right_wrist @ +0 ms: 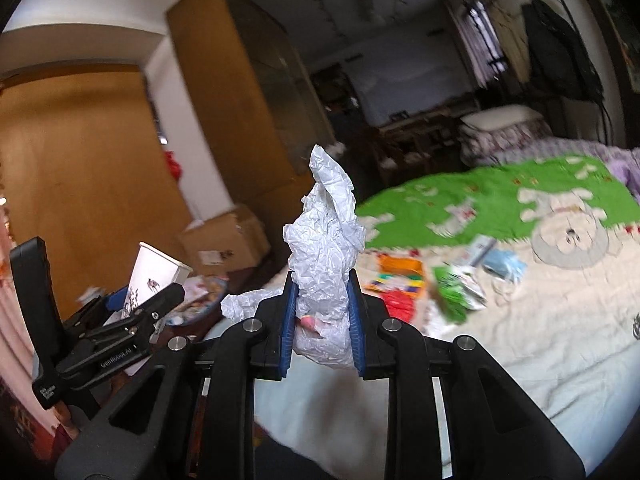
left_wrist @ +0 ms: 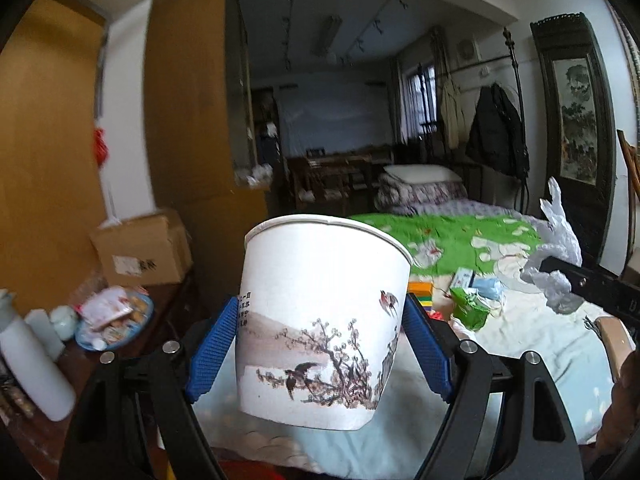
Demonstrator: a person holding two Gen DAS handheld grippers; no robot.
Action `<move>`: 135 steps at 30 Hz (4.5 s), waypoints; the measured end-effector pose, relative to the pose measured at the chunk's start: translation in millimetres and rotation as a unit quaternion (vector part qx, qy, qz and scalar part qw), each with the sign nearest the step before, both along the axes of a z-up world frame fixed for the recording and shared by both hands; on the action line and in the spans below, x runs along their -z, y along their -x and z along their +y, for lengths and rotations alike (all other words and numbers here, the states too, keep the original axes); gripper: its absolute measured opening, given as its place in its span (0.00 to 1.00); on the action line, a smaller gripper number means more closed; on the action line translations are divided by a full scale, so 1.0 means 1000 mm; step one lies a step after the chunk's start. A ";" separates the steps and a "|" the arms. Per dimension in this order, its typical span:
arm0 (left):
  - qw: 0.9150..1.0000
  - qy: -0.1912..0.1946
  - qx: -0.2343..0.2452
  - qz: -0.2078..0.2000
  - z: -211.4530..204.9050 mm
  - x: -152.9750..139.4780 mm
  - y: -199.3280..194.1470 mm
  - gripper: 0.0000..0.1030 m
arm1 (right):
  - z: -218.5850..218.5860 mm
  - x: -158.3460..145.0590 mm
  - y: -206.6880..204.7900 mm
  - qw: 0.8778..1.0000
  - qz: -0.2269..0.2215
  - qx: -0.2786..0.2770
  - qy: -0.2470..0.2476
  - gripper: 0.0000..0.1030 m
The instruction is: Collect trash
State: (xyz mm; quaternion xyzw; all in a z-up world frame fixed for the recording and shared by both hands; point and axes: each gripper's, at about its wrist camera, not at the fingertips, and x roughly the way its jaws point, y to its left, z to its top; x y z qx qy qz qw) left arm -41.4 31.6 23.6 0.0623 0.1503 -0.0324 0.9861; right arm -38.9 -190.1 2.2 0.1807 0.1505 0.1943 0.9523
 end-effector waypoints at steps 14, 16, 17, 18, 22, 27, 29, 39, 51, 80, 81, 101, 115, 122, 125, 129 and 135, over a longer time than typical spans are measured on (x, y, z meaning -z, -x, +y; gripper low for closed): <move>0.997 -0.017 -0.072 0.008 0.074 0.023 0.068 0.79 | 0.085 -0.013 0.035 0.994 -0.005 -0.105 0.040 0.25; 0.996 -0.008 -0.077 0.040 0.090 0.042 0.060 0.80 | 0.098 -0.007 0.030 0.992 0.008 -0.118 0.046 0.25; 0.995 0.001 -0.076 0.065 0.099 0.056 0.053 0.80 | 0.105 -0.003 0.027 0.991 0.016 -0.124 0.051 0.25; 0.994 0.009 -0.071 0.088 0.106 0.068 0.047 0.80 | 0.111 0.002 0.023 0.990 0.024 -0.128 0.056 0.25; 0.975 0.043 -0.058 0.212 0.138 0.136 0.010 0.92 | 0.133 0.022 0.009 0.986 0.058 -0.140 0.072 0.25; 0.950 0.105 -0.093 0.279 0.182 0.183 -0.010 0.93 | 0.158 0.046 -0.013 0.979 0.098 -0.154 0.092 0.25; 0.945 0.132 -0.108 0.280 0.201 0.192 -0.009 0.93 | 0.171 0.055 -0.020 0.975 0.113 -0.164 0.101 0.25; 0.924 0.178 -0.201 0.273 0.268 0.211 -0.001 0.94 | 0.267 0.119 -0.056 0.931 0.207 -0.256 0.160 0.25; 0.896 0.216 -0.232 0.311 0.300 0.254 -0.001 0.94 | 0.325 0.168 -0.077 0.894 0.272 -0.299 0.195 0.48; 0.983 0.032 -0.136 0.116 0.143 0.061 0.058 0.94 | 0.165 0.037 0.022 0.974 0.079 -0.189 0.094 0.67; 0.985 0.027 -0.131 0.112 0.134 0.058 0.060 0.94 | 0.156 0.034 0.026 0.976 0.072 -0.183 0.089 0.69; 0.976 0.003 0.041 0.214 -0.032 0.105 -0.094 0.94 | -0.034 0.099 -0.063 0.985 0.148 0.061 0.066 0.78; 0.960 0.010 0.102 0.260 -0.121 0.147 -0.222 0.94 | -0.110 0.160 -0.113 0.958 0.225 0.162 0.071 0.78; 0.956 0.027 0.094 0.277 -0.134 0.165 -0.259 0.94 | -0.114 0.166 -0.116 0.959 0.234 0.155 0.051 0.78; 0.955 0.022 0.071 0.289 -0.133 0.177 -0.267 0.94 | -0.113 0.166 -0.116 0.959 0.235 0.150 0.049 0.80; 0.955 0.063 0.073 0.280 -0.114 0.175 -0.263 0.77 | -0.113 0.166 -0.114 0.959 0.235 0.148 0.046 0.80; 0.959 0.065 0.076 0.263 -0.092 0.172 -0.241 0.54 | -0.113 0.166 -0.114 0.959 0.236 0.148 0.046 0.81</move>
